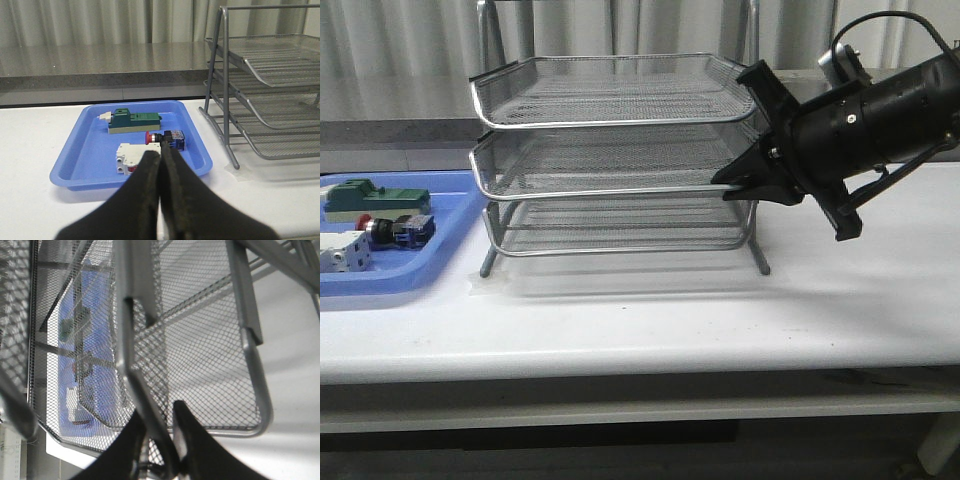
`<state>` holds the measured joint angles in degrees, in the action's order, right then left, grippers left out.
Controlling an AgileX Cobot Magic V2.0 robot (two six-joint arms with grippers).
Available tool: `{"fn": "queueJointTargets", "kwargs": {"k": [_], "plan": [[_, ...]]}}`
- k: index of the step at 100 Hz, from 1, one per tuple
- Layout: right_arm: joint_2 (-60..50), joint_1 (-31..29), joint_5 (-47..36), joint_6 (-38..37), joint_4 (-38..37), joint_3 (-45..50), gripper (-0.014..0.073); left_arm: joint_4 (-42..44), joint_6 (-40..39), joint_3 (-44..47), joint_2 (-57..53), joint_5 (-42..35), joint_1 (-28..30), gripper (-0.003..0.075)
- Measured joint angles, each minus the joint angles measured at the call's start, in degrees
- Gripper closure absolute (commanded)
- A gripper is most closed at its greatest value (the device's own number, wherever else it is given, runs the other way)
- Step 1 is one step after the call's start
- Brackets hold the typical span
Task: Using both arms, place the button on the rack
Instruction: 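Move the right gripper to the front edge of the middle rack tier, then pull the middle mesh tier outward toward the robot with the right gripper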
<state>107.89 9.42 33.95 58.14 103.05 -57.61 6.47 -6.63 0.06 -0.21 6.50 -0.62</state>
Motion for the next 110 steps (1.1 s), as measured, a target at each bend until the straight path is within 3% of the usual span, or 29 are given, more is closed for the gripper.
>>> {"fn": "queueJointTargets", "kwargs": {"k": [33,92,102,110], "plan": [[-2.19,-0.34,5.45,2.61,1.85,8.61,0.0611,0.0,0.0,0.0,0.0,0.0,0.0,0.0741],[-17.54,-0.04,7.05,7.1,0.34,25.93,0.0611,0.0,0.0,0.0,0.0,0.0,0.0,0.0741],[-18.31,-0.04,6.91,7.11,0.23,26.79,0.0599,0.0,0.0,0.0,0.0,0.0,0.0,0.0741],[-18.53,-0.04,6.91,7.11,0.23,27.07,0.0536,0.0,0.0,0.0,0.0,0.0,0.0,0.0741]]}}
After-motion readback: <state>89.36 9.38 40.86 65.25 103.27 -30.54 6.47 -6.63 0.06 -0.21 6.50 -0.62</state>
